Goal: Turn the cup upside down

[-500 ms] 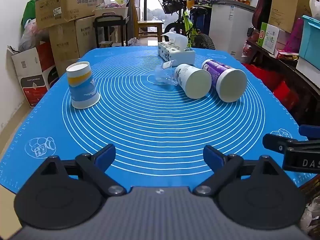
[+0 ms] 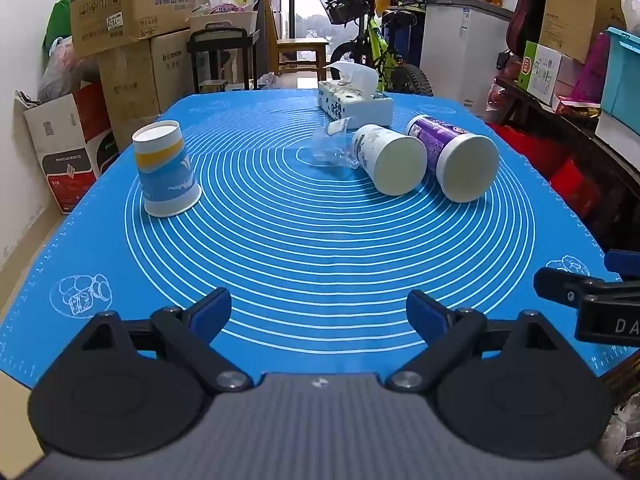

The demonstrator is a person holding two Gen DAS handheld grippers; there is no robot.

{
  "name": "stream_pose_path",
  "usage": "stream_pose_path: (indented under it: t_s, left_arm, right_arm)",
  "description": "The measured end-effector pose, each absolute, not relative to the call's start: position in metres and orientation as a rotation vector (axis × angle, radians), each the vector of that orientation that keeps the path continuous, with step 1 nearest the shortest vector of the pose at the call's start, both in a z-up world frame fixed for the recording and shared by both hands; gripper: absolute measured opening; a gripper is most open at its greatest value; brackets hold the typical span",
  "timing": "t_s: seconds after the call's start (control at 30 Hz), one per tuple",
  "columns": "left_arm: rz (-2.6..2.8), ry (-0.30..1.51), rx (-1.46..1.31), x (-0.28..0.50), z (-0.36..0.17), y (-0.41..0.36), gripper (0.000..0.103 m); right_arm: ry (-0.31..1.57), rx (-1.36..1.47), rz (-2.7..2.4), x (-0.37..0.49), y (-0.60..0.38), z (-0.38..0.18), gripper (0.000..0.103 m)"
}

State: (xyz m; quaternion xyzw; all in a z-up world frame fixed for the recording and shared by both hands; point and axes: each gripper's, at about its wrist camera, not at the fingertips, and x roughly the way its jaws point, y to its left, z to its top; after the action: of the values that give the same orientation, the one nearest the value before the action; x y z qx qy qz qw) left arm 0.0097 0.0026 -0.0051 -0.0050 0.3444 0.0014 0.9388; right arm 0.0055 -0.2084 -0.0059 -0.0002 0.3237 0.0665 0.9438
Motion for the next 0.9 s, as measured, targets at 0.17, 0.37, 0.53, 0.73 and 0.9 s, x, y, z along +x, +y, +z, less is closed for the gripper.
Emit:
stream_pose_path:
  t_s: [0.17, 0.37, 0.53, 0.73, 0.9]
  left_arm:
    - [0.004, 0.703, -0.005, 0.0044, -0.0016, 0.0021, 0.094]
    - [0.005, 0.702, -0.004, 0.0044, -0.0019, 0.0014, 0.094]
    - [0.005, 0.704, -0.002, 0.0043, -0.0016, 0.0023, 0.094]
    - [0.006, 0.702, -0.001, 0.005, -0.0027, 0.0033, 0.094]
    - [0.008, 0.701, 0.002, 0.0053, -0.004, 0.0029, 0.094]
  right_arm:
    - [0.66, -0.004, 0.136, 0.0046, -0.2081, -0.0057, 0.101]
    - [0.663, -0.005, 0.135, 0.005, -0.2077, -0.0056, 0.101]
    - [0.662, -0.007, 0.136, 0.0052, -0.208, -0.006, 0.101]
    - [0.665, -0.007, 0.137, 0.0057, -0.2075, -0.0061, 0.101]
    - [0.666, -0.007, 0.137, 0.0051, -0.2085, -0.0053, 0.101]
